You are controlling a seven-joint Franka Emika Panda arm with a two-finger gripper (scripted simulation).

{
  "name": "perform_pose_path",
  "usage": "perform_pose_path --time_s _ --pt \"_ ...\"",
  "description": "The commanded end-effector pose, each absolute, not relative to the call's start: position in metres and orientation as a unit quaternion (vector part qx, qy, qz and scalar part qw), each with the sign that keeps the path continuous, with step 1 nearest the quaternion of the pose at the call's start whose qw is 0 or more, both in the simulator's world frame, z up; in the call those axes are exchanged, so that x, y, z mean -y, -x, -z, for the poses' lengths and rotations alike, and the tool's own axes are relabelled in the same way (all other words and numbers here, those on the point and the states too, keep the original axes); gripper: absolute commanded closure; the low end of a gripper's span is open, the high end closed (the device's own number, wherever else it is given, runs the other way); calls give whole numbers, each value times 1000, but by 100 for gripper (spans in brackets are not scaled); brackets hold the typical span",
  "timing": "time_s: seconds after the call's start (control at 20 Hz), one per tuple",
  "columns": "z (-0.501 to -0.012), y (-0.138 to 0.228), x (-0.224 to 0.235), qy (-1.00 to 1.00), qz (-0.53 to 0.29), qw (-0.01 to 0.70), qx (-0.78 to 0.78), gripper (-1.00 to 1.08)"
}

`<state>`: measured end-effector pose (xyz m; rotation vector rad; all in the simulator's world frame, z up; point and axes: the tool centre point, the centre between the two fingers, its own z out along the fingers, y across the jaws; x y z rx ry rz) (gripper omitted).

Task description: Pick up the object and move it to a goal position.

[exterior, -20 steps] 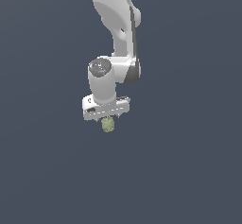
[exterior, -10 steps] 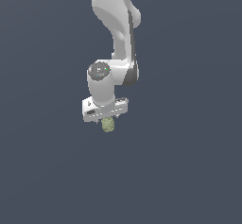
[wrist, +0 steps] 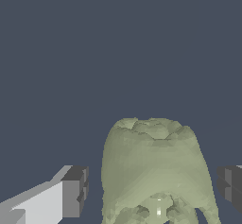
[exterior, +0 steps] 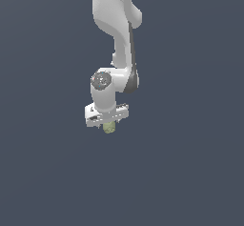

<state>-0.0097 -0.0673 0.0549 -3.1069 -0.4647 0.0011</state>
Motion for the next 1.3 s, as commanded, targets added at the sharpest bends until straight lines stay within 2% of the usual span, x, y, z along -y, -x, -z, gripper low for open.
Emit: perform_pose_path --time_s 0.0,0.2,0.25,0.9,1.25 --pt "-45 10 67 989 0 0 148 -92" --pt "-41 9 68 989 0 0 148 -92" --pt "-41 9 68 989 0 0 148 108" --pt "-44 9 66 989 0 0 148 108" --pt "-65 13 43 989 0 0 148 108"
